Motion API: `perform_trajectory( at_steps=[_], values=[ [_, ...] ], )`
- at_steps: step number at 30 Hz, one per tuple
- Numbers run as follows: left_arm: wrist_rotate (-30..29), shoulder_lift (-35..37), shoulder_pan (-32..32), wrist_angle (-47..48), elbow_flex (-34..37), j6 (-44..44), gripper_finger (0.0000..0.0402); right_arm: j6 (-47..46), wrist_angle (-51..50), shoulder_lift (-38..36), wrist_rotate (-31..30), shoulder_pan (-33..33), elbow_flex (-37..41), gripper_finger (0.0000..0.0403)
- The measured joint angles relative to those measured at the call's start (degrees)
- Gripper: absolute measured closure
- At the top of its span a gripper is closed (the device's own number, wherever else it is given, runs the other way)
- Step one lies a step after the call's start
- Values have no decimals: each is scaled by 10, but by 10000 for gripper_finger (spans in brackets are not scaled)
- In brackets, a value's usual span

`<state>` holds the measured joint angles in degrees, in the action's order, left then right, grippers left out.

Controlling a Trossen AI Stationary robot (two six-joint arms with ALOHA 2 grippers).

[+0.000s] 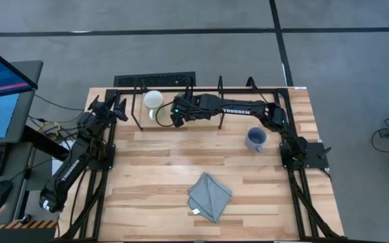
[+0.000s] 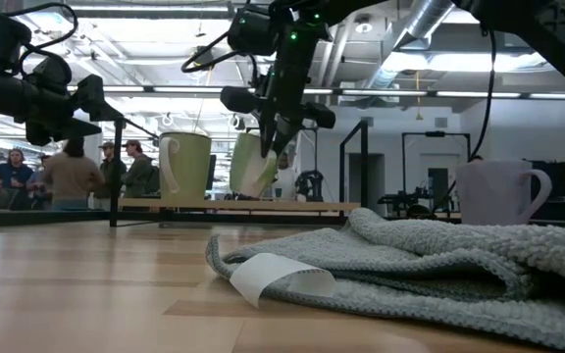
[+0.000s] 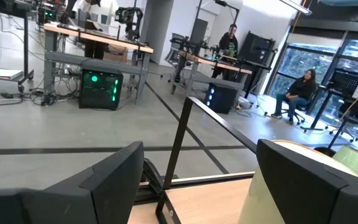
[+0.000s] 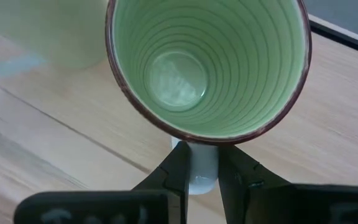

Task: Stack small to large cups/mugs on shelf
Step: Put the green mug with white handle on the shelf

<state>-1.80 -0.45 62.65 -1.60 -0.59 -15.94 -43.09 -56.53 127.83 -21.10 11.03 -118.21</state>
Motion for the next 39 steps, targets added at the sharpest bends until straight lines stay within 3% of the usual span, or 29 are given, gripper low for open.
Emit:
perform_trajectory(
  at_steps=[39],
  values=[
    [0,0,0,1,0,0,97,10,25,0,0,-1,0,331]
  ],
)
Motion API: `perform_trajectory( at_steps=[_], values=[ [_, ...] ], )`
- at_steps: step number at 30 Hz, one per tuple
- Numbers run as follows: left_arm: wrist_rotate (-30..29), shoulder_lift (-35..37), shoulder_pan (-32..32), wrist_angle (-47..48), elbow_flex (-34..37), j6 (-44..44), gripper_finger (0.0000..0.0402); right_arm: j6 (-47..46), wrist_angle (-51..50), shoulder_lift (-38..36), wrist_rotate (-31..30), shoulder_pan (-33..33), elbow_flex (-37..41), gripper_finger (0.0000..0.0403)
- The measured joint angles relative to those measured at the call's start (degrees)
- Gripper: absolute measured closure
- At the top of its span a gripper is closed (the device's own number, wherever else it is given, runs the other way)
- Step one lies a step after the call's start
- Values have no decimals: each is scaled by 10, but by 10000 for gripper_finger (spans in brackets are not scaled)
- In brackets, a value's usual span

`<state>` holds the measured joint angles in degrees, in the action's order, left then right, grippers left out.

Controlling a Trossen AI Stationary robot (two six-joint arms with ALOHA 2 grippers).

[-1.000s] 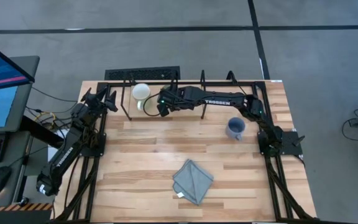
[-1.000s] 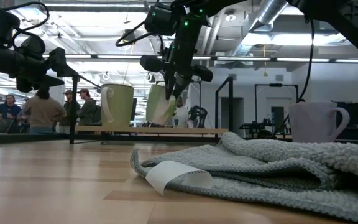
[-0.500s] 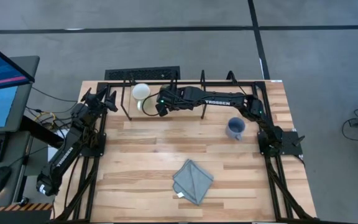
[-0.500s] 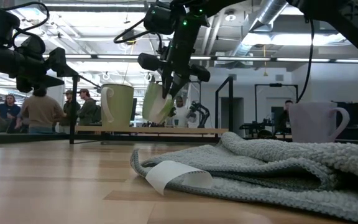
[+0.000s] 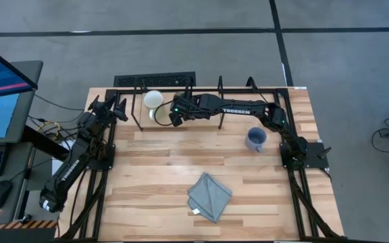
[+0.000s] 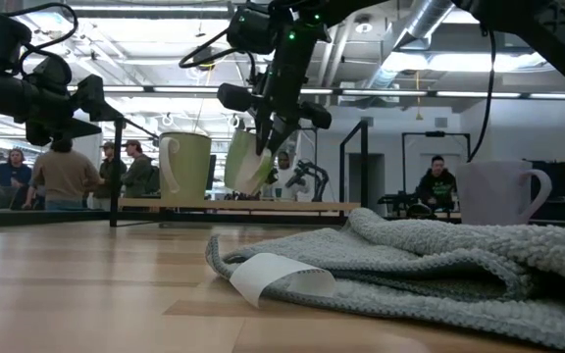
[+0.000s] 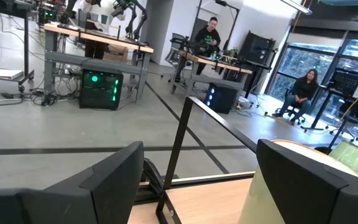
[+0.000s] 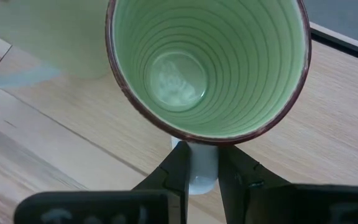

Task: Stack small to large cups/mugs on shelf
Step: Put the green mug with white handle on the shelf

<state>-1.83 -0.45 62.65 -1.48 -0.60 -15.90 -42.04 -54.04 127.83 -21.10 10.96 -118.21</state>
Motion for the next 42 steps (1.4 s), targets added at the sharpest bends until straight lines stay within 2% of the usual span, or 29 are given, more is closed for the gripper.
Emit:
perform_trajectory(
  at_steps=[26,42],
  values=[
    [1,0,0,0,0,0,97,5,-16,0,-16,-4,0,331],
    [7,0,0,2,0,0,97,15,-3,24,-19,-4,0,331]
  ],
)
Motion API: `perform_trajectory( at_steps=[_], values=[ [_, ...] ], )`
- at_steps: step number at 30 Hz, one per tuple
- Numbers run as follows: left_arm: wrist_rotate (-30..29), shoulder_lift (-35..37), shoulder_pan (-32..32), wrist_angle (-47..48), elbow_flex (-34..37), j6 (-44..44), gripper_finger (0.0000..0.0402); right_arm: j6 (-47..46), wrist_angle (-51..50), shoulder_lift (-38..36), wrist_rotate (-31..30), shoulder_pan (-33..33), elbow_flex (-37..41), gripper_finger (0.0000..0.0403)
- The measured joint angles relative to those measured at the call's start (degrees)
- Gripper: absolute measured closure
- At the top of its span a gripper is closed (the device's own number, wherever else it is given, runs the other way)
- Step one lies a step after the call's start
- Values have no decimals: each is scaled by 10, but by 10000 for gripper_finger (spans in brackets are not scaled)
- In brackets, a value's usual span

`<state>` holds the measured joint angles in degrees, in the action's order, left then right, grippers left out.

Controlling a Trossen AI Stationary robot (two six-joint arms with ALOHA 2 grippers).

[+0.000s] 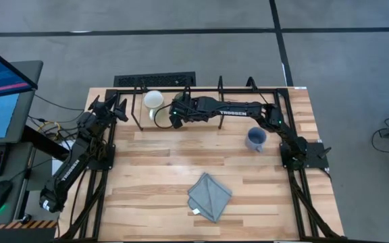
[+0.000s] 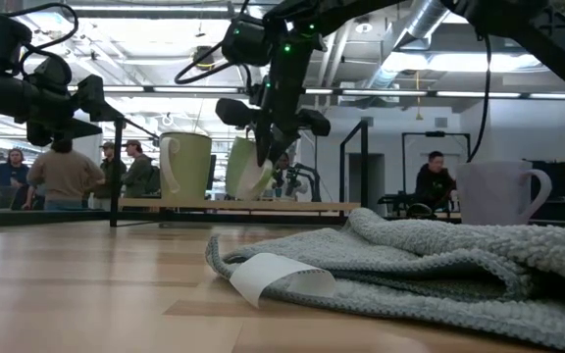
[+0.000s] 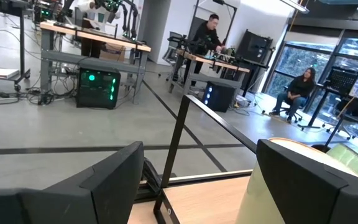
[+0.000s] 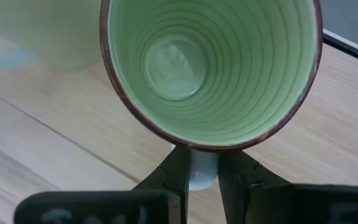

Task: Stack small to large cups/mugs on shelf
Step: Put the green mug with white handle on the shelf

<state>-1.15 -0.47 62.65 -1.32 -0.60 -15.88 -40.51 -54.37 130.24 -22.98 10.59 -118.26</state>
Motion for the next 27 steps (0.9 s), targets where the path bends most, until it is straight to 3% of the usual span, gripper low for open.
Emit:
perform_trajectory(
  at_steps=[27],
  values=[
    [3,0,0,0,0,0,97,-15,-64,-1,4,-5,-34,331]
  ],
)
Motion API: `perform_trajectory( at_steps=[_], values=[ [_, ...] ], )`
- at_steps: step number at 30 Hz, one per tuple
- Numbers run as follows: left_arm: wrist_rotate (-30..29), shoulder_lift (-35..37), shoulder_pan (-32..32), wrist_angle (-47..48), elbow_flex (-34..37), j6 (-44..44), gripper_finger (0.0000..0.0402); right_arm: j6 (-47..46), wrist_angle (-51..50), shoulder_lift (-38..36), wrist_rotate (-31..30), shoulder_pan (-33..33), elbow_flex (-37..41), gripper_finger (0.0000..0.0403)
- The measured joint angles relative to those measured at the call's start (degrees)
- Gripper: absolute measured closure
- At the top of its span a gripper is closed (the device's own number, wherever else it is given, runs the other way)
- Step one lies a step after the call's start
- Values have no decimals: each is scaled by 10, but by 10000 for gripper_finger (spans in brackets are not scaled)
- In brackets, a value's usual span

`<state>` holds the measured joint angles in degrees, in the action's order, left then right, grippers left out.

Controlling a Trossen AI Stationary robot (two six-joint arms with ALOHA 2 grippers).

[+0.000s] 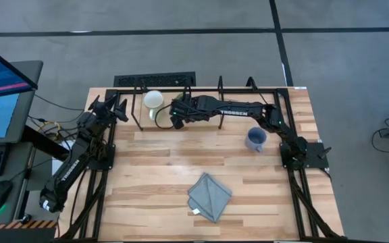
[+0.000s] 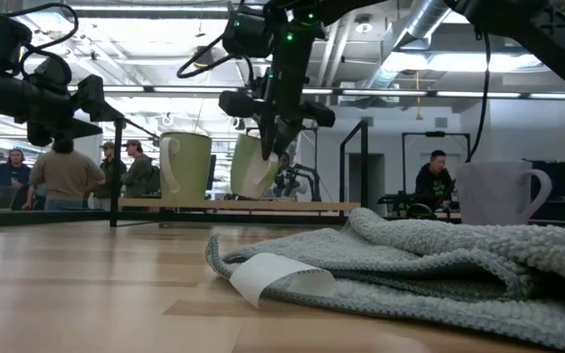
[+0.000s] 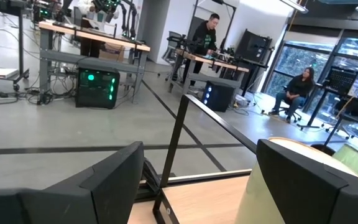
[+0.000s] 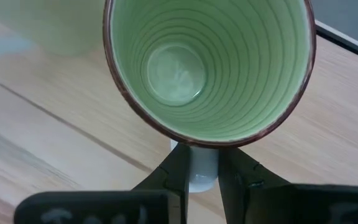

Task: Stack small to large cups/mugs on shelf
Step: Put the green mug with white handle on the shelf

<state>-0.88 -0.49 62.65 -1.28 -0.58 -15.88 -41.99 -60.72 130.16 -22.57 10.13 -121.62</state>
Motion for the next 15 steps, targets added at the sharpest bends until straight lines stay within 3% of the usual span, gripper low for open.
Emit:
perform_trajectory(
  at_steps=[15],
  values=[
    [2,0,0,0,0,0,97,-1,-6,2,2,-1,0,328]
  ],
)
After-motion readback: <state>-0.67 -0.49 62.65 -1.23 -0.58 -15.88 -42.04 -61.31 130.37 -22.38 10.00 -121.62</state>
